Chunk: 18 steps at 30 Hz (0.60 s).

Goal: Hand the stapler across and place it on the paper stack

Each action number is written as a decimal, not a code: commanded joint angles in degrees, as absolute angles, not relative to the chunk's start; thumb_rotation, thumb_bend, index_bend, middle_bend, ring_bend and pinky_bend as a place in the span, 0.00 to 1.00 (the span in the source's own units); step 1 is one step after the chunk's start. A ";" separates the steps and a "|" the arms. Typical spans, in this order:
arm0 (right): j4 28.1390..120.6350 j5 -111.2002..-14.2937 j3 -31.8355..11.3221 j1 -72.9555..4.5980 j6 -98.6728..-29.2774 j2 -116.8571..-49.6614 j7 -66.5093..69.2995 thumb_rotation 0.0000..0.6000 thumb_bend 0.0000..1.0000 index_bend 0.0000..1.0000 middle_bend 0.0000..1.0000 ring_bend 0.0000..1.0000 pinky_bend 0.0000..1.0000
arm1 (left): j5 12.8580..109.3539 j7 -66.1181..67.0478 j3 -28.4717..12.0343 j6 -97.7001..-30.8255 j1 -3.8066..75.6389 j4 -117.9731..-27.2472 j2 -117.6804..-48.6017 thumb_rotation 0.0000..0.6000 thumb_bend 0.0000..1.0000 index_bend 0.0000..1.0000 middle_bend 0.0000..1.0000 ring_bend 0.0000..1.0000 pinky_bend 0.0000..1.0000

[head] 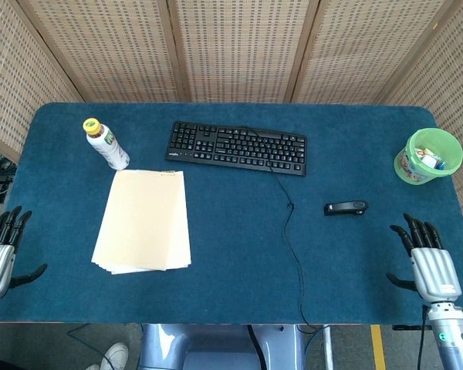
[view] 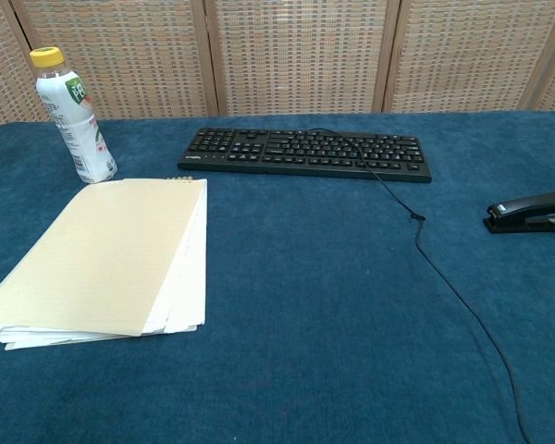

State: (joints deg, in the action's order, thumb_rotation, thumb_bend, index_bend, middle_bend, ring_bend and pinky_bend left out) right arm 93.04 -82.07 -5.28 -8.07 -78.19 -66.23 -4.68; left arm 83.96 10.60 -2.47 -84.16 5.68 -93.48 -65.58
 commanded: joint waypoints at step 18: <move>78.69 -55.24 -15.24 -27.83 -53.87 -77.46 -19.77 1.00 0.17 0.31 0.05 0.00 0.12 | 82.23 10.56 -2.92 -82.45 6.39 -92.58 -66.09 1.00 0.19 0.00 0.00 0.00 0.00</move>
State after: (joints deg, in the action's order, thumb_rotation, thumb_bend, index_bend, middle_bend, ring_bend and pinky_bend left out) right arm 80.34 -57.12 -14.28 -26.44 -55.32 -76.05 -18.47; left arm 82.27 10.51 -2.92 -82.51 6.34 -92.63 -66.04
